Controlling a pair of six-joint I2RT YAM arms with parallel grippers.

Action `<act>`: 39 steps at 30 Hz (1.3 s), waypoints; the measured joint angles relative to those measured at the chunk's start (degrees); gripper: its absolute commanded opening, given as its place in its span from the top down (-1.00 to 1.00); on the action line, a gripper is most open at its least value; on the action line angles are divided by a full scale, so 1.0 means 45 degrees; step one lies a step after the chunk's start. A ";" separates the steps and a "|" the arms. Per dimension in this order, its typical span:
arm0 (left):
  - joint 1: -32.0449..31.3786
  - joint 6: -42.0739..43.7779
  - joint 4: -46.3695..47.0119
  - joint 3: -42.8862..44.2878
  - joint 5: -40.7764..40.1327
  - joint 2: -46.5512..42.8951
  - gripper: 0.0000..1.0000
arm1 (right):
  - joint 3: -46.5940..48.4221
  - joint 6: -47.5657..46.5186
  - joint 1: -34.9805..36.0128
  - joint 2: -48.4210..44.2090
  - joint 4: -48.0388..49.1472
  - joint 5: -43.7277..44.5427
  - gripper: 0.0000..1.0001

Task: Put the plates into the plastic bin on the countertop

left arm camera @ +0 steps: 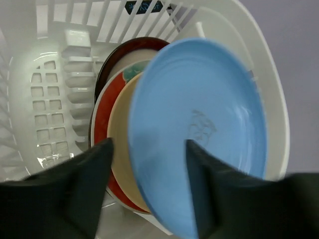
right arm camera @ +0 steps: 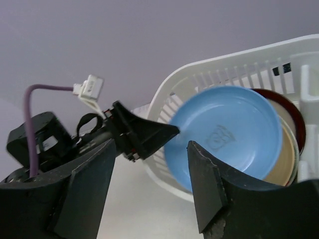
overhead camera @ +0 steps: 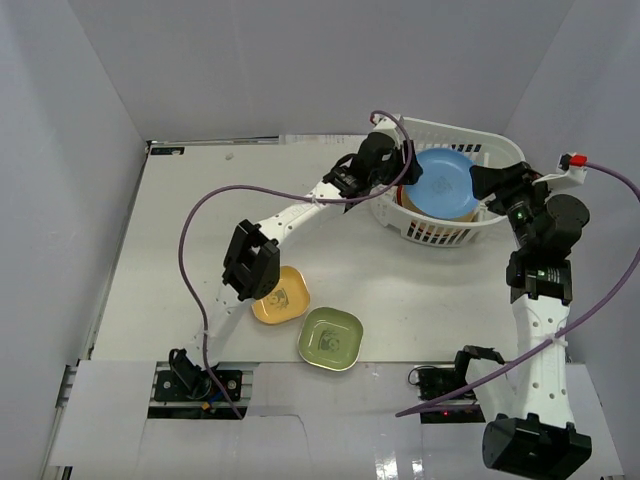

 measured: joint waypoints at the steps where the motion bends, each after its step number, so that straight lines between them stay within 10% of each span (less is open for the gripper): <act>1: -0.0078 -0.0068 -0.0087 0.0117 -0.0015 0.0155 -0.76 | -0.0024 -0.0005 0.0053 -0.0073 -0.0121 -0.0291 -0.38; 9: 0.0155 0.0947 -0.0520 -0.0219 -0.0345 -0.0797 -0.96 | -0.0748 -0.0593 0.4231 -0.0641 -0.0918 -0.1700 -0.42; 19: 0.0899 0.1035 -0.0733 -1.3488 -0.1909 -1.4562 -0.96 | -0.4697 -0.1171 1.2492 0.0044 -0.2147 0.1831 -0.65; 26: 0.1515 -0.2686 -0.5008 -1.9793 -0.3594 -2.0643 -0.96 | -0.6606 -0.0005 1.4761 0.0709 -0.2472 0.4148 -0.72; 33: 0.1525 -0.5790 -0.8403 -2.0570 -0.4240 -2.1347 -0.96 | -0.7179 0.1137 1.5421 0.1729 -0.1894 0.4828 -0.16; 39: 0.1520 -0.6411 -0.7631 -2.1405 -0.3891 -1.9569 -0.96 | -0.7266 0.1739 1.5528 0.2788 -0.0845 0.4755 0.84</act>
